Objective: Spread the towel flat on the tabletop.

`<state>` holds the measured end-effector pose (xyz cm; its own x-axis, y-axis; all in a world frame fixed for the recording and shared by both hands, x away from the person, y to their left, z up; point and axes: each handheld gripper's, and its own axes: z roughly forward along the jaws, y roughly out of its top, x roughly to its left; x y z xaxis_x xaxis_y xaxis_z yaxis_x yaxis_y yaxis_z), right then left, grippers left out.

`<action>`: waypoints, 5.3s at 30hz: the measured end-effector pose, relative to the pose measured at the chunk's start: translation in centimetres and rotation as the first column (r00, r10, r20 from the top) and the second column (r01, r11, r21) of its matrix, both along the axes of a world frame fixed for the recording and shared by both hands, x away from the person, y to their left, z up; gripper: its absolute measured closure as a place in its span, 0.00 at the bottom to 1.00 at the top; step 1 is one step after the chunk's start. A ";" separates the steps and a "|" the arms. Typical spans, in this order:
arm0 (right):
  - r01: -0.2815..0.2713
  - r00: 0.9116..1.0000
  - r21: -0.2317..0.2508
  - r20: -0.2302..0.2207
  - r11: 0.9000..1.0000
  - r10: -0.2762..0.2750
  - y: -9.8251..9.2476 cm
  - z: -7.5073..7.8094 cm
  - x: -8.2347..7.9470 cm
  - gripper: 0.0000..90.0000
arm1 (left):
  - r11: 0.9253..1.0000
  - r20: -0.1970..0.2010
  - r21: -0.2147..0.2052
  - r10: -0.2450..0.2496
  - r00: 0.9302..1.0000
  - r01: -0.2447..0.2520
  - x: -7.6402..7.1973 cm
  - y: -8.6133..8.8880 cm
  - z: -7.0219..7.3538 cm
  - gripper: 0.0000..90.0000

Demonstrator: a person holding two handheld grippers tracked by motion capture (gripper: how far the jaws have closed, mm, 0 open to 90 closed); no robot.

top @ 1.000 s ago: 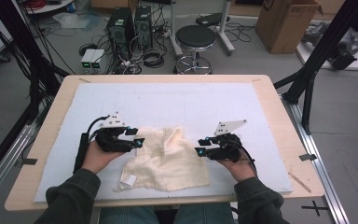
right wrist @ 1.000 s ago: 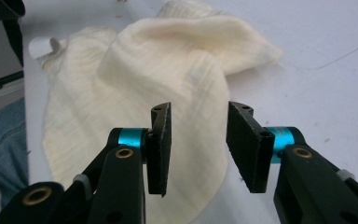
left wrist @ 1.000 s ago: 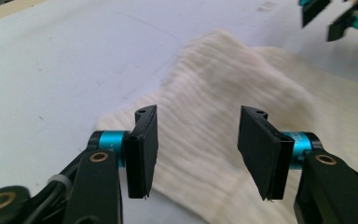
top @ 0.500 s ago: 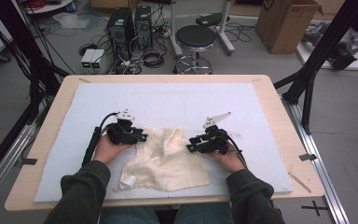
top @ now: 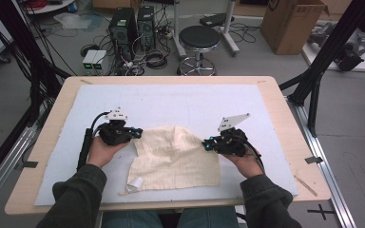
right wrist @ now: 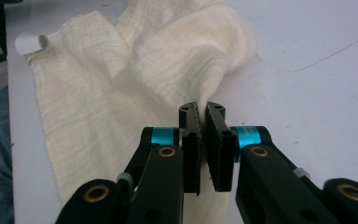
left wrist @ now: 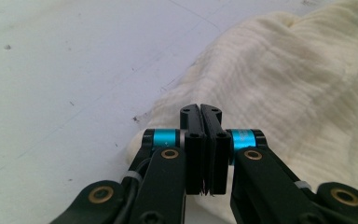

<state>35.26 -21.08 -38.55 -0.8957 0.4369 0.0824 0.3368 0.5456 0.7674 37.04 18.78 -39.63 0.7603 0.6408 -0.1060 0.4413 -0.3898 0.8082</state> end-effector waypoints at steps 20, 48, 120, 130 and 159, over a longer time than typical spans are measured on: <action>-0.212 0.976 -0.067 -0.054 0.975 0.209 4.4 -2.4 -8.0 0.84 | 0.997 -0.003 0.054 -0.054 0.999 0.054 -6.5 2.5 -2.2 0.97; -0.007 0.990 0.024 -0.141 1.000 0.010 6.0 -3.8 1.6 0.70 | 0.999 0.012 0.043 -0.031 0.999 0.031 -7.1 3.6 -3.3 0.97; 0.030 0.999 -0.013 0.018 0.999 -0.030 1.1 -1.4 0.2 0.97 | 0.992 0.046 -0.028 0.126 0.991 -0.125 -4.2 1.8 -1.6 0.95; 0.078 0.997 -0.031 0.028 0.996 -0.078 0.4 -0.1 4.4 0.97 | 0.977 0.066 -0.058 0.211 0.975 -0.207 0.2 0.5 -0.2 0.96; 0.031 0.998 0.036 0.048 0.999 -0.032 0.3 0.1 0.8 0.65 | 0.999 0.099 -0.042 0.038 0.994 -0.034 -4.3 2.0 -1.4 0.57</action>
<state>36.05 -20.78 -38.47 -0.8849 0.4624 0.0554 0.3153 0.5073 0.8020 32.74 20.75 -41.07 0.7447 0.6649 -0.0571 0.3714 -0.3418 0.8633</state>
